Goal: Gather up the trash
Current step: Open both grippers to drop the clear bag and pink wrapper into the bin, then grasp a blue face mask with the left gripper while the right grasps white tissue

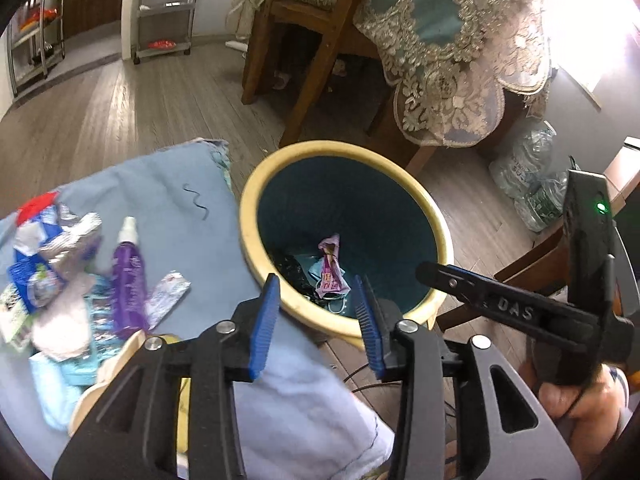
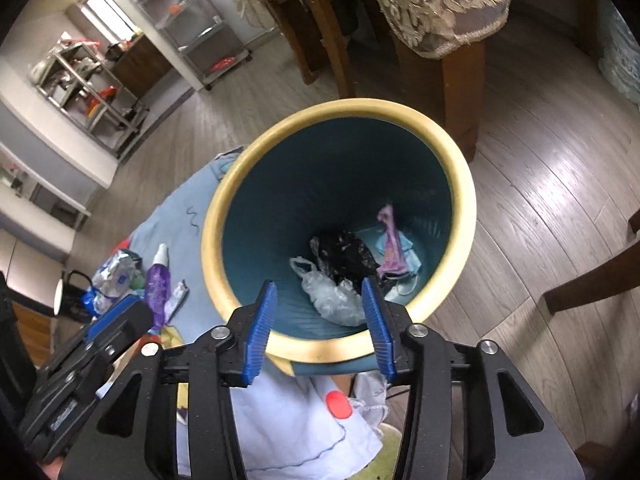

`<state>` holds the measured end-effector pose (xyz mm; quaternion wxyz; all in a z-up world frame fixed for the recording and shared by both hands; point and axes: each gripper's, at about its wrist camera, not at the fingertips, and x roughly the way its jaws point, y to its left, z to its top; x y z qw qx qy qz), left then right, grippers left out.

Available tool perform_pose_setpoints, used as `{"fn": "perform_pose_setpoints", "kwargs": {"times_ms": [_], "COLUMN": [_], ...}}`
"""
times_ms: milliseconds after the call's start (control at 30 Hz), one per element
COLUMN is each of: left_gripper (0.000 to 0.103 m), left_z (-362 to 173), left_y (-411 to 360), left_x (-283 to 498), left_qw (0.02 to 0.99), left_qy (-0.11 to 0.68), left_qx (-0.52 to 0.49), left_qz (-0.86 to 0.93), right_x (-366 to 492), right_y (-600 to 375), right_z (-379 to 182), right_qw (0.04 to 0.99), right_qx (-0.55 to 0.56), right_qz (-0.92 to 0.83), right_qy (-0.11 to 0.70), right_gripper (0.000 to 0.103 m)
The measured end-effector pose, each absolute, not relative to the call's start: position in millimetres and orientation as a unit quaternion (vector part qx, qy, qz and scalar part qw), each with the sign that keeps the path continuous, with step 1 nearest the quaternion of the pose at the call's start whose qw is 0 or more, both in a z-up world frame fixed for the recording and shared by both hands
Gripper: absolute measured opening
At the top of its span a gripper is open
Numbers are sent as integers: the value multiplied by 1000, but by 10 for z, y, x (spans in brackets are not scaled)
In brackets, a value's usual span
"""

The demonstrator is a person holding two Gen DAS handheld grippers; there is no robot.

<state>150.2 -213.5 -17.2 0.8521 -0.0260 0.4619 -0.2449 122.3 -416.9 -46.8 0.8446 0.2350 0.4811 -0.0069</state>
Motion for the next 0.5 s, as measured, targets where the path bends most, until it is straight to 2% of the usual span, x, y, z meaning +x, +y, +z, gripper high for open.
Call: {"fn": "perform_pose_setpoints", "kwargs": {"times_ms": [67, 133, 267, 500], "left_gripper": [52, 57, 57, 58], "left_z": [-68, 2, 59, 16], "left_y": [-2012, -1887, -1596, -991], "left_x": [1396, 1313, 1154, 979], "left_qw": [857, 862, 866, 872], "left_qy": [453, 448, 446, 454], "left_qx": [-28, -28, -29, -32], "left_qz": [-245, -237, -225, -181], "right_x": [1205, 1190, 1163, 1171], "right_y": [-4105, -4040, -3846, -3435], "right_z": [-419, -377, -288, -169], "right_qw": [848, 851, 857, 861], "right_qx": [232, 226, 203, 170], "right_qz": [0, 6, 25, 60], "right_qy": [477, 475, 473, 476], "right_gripper": [51, 53, 58, 59]}}
